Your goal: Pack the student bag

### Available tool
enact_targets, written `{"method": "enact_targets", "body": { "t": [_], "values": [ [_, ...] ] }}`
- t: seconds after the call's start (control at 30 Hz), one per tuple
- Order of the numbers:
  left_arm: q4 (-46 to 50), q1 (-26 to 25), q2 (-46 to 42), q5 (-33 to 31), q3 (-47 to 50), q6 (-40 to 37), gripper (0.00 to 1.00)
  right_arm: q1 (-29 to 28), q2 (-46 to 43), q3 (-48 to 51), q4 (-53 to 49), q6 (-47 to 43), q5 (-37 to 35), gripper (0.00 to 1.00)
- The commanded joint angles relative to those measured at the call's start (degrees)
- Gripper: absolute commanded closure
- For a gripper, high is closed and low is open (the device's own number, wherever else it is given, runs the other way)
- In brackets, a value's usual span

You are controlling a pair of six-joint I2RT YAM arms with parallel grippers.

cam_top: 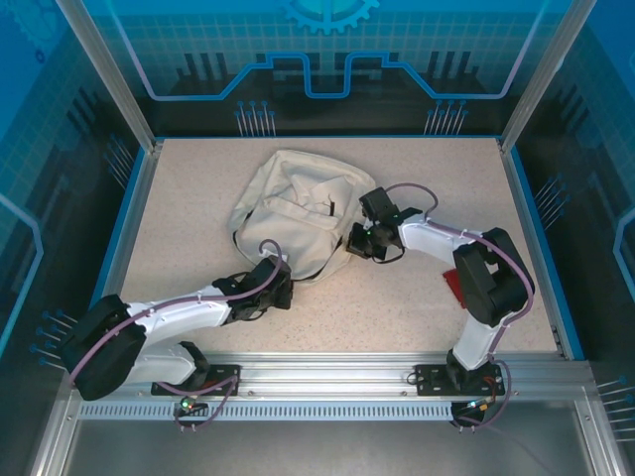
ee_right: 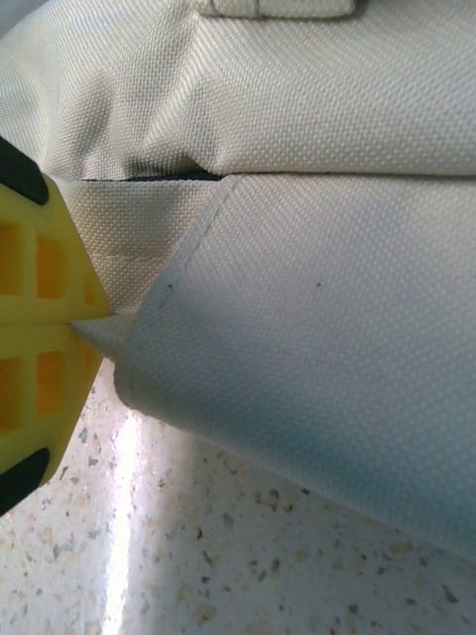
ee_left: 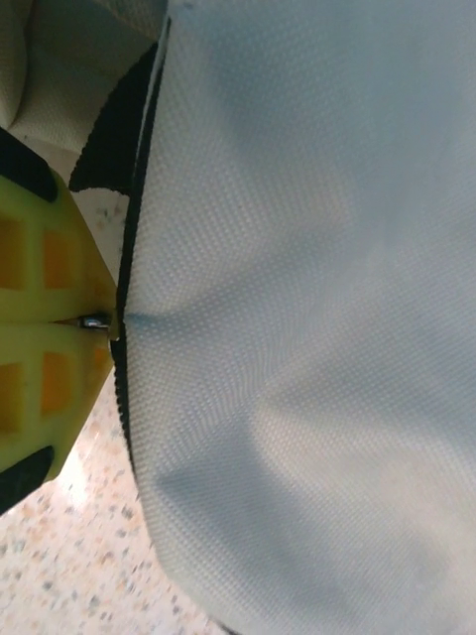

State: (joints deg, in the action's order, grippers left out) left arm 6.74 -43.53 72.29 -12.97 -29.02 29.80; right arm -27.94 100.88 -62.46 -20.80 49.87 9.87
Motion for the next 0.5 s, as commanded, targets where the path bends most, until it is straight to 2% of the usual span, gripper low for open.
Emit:
{"method": "enact_targets", "body": {
  "t": [0.0,0.07,0.17,0.3,0.47],
  "values": [
    [0.9,0.6,-1.8,8.2,-1.7,-0.2,0.84,1.2,-2.5,-0.8,-1.4,-4.5,-2.1,0.77],
    [2.8,1.5,-3.0,10.1,-2.6,1.0,0.67,1.3,-5.7,0.0,-3.6,-6.5,-4.5,0.6],
    [5.6,4.5,-6.2,13.5,-3.3,2.4,0.51,0.4,-9.7,0.4,-8.2,-9.4,-7.7,0.47],
    [8.2,10.7,-11.4,16.7,-3.2,5.8,0.41,-5.3,-12.8,-0.2,-13.4,-11.5,-14.3,0.43],
    [12.5,18.6,-14.8,17.7,-4.3,11.1,0.35,-19.4,-11.6,-2.4,-14.2,-12.9,-22.4,0.47]
  ]
}}
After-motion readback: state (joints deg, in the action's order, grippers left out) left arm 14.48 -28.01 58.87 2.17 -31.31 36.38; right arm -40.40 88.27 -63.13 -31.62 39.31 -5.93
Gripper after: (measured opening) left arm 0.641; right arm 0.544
